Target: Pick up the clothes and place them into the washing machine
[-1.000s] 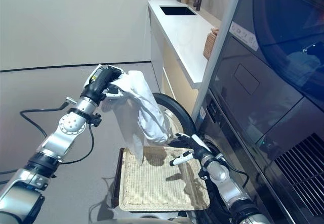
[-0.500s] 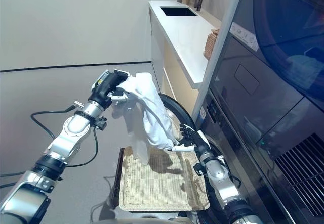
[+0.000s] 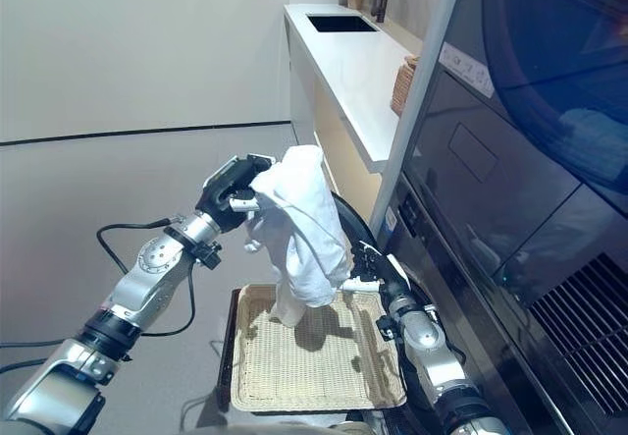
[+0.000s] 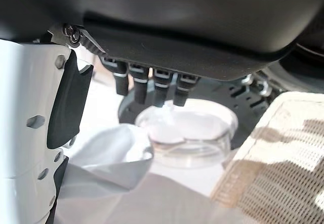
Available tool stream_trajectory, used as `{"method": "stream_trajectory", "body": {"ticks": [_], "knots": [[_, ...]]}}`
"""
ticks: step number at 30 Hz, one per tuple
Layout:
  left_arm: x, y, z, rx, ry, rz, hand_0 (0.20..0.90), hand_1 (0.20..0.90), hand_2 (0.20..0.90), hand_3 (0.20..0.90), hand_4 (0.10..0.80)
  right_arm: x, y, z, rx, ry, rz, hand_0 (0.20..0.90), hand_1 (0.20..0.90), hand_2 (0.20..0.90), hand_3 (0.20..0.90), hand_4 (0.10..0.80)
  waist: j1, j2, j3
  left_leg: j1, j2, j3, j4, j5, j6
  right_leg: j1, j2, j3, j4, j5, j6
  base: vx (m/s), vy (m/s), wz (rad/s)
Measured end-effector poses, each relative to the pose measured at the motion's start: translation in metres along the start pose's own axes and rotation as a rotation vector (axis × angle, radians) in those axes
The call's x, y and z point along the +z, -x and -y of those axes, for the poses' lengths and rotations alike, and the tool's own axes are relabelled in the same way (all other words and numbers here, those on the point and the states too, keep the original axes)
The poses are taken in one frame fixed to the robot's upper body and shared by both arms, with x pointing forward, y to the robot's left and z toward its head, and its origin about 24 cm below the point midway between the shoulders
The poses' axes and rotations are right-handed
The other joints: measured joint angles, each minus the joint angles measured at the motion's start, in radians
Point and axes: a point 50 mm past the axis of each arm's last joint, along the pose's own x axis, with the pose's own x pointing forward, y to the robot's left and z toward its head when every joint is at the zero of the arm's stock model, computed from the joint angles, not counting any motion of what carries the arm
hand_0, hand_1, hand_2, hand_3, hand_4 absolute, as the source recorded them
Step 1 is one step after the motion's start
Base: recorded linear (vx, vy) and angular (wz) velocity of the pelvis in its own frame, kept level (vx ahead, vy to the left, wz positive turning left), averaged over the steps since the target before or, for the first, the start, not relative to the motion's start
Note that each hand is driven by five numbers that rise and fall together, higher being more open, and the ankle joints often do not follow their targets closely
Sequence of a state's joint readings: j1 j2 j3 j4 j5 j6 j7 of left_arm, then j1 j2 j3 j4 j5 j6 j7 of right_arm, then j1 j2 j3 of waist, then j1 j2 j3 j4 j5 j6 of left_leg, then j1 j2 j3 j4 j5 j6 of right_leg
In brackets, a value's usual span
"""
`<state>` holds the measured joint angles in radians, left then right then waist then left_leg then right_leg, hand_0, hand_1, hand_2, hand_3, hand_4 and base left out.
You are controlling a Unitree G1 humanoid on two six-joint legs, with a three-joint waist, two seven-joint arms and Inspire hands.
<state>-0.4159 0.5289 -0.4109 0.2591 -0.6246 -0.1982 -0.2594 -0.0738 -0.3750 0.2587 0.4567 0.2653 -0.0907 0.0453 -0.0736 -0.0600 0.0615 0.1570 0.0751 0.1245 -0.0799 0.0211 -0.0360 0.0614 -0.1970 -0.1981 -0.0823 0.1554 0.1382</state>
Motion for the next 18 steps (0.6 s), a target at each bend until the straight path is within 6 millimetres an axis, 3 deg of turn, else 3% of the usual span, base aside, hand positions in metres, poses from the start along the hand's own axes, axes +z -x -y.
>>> {"method": "stream_trajectory", "body": {"ticks": [10, 18], "knots": [[-0.038, 0.015, -0.016, 0.016, 0.160, -0.171, 0.200, 0.200, 0.200, 0.200, 0.300, -0.017, 0.000, 0.012, -0.019, -0.117, -0.072, 0.900, 0.900, 0.900, 0.900, 0.800, 0.001, 0.008, -0.008, 0.007, 0.000, 0.014, 0.000, 0.000, 0.000, -0.002, 0.001, 0.014, 0.000, 0.000, 0.000, 0.002, 0.000, -0.04], [-0.041, 0.014, -0.008, -0.070, 0.240, -0.171, 0.200, 0.200, 0.200, 0.200, 0.300, -0.018, -0.008, 0.016, -0.009, -0.271, -0.079, 0.900, 0.900, 0.900, 0.900, 0.800, 0.001, 0.006, -0.016, 0.009, 0.000, 0.016, 0.000, -0.001, 0.000, -0.002, 0.003, 0.019, 0.000, 0.001, 0.000, 0.000, 0.000, 0.00]]}}
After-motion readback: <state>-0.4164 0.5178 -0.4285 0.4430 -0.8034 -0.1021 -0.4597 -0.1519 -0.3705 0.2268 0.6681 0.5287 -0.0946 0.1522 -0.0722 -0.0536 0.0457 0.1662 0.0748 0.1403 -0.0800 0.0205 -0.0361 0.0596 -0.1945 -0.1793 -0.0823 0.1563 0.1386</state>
